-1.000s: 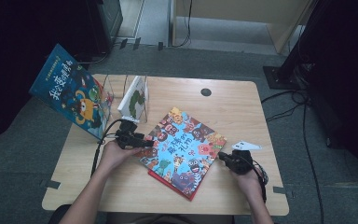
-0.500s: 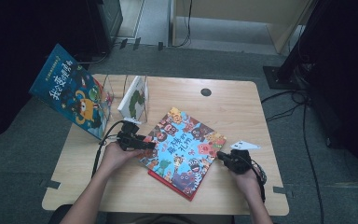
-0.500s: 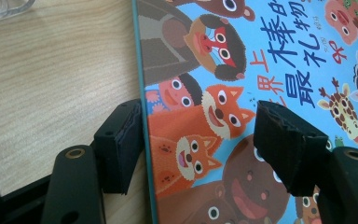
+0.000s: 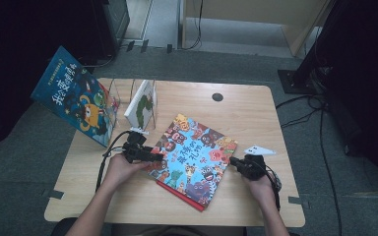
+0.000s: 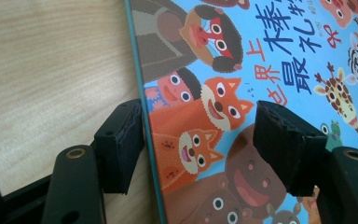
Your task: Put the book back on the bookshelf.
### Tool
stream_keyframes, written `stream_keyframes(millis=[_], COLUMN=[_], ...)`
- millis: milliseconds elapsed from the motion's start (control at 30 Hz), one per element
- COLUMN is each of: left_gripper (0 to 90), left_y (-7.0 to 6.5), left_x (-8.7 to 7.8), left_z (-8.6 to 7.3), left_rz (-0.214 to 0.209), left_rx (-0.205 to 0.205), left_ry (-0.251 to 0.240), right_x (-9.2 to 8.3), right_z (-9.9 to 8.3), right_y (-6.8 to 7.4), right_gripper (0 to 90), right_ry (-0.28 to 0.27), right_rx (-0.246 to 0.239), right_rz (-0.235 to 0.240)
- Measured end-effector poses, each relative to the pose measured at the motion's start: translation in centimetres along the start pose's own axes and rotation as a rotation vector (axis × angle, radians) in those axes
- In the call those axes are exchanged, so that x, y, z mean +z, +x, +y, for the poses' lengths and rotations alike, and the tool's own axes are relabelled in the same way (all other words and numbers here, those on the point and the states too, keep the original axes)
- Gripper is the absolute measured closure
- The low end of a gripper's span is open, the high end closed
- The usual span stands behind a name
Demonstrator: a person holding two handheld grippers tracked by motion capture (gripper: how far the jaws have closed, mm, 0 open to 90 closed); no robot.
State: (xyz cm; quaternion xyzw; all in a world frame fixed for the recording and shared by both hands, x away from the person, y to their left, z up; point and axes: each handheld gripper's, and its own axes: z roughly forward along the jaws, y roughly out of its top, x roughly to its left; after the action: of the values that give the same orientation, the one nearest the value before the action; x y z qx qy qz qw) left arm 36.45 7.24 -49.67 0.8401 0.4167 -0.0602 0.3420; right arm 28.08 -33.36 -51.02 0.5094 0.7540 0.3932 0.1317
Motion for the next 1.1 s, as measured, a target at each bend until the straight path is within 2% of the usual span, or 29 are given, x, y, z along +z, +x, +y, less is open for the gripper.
stream_keyframes(millis=[167, 333, 600, 733, 900, 1000, 1100], left_gripper=[34.2, 36.3, 40.8, 42.3, 53.2, 56.7, 59.4], left_y=[-0.6, -1.1, -1.5, -1.6, -1.5, -1.3, -1.0], left_x=[0.0, -0.2, -0.5, -0.7, -1.2, -1.3, -1.6], left_z=[-0.4, -0.9, -1.7, -1.9, -1.8, -1.7, -1.4], left_rz=[0.020, 0.022, 0.002, 0.004, 0.017, 0.012, 0.008], left_rx=[0.004, -0.003, -0.015, -0.021, -0.023, -0.035, -0.029], left_ry=[0.006, 0.005, 0.016, 0.019, 0.006, 0.006, -0.003], right_x=[0.2, 0.4, 0.8, 1.1, 1.1, 1.1, 0.9], right_z=[0.2, 0.5, 0.8, 1.2, 1.3, 1.3, 1.3], right_y=[-0.3, -0.7, -1.4, -1.5, -1.6, -1.5, -1.4], right_gripper=[90.0, 90.0, 90.0, 90.0, 90.0, 90.0, 90.0], right_ry=[-0.002, -0.003, -0.025, -0.009, -0.002, -0.001, -0.005], right_rx=[0.000, 0.008, 0.012, 0.000, 0.004, 0.005, 0.006], right_rz=[0.000, -0.001, 0.003, -0.013, -0.009, -0.010, -0.006])
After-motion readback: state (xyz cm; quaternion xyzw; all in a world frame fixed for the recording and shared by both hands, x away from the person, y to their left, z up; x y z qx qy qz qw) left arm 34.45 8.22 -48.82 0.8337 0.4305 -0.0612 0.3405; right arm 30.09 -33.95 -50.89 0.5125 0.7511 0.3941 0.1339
